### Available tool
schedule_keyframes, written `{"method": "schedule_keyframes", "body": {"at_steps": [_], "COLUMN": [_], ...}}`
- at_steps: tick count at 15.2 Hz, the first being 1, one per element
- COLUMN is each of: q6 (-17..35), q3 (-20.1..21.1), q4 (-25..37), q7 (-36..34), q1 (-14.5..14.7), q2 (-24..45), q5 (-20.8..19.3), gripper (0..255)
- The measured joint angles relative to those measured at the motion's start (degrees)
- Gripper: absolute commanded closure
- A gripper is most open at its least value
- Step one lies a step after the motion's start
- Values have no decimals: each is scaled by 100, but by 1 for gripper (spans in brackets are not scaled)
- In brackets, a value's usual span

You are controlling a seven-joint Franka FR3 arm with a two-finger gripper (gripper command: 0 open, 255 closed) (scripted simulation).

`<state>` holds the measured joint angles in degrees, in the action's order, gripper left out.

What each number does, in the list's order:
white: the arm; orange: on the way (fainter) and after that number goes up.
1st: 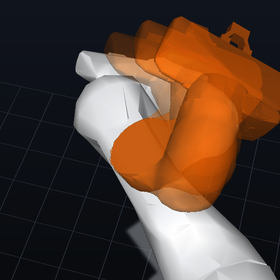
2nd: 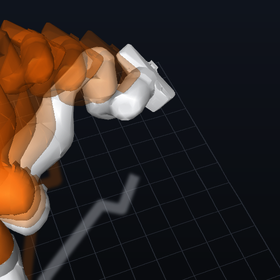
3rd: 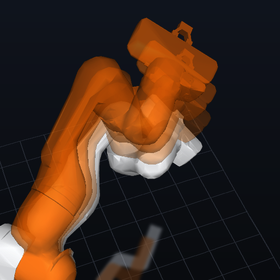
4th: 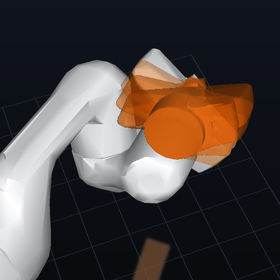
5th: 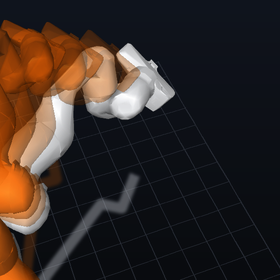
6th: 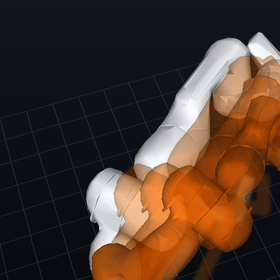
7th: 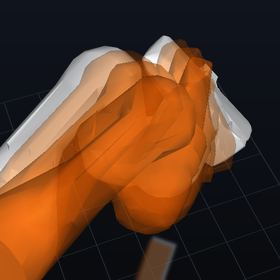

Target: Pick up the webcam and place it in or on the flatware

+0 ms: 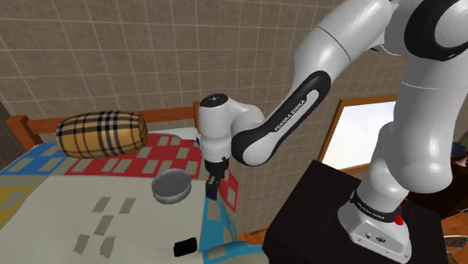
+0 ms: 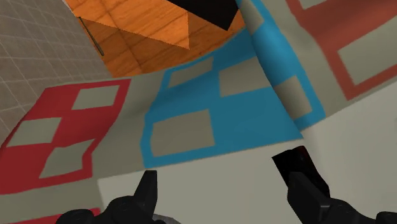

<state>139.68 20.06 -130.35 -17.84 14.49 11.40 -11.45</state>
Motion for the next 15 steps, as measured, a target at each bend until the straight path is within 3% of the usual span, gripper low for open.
{"method": "schedule_keyframes", "body": {"at_steps": [7,15], "q6": [389,528], "q3": [-140,-356], "q4": [1098,2529], "q7": [-452,-597], "q1": [651,1467], "q2": [1477,2965], "q5": [-918,-1582], "gripper": [0,0]}}
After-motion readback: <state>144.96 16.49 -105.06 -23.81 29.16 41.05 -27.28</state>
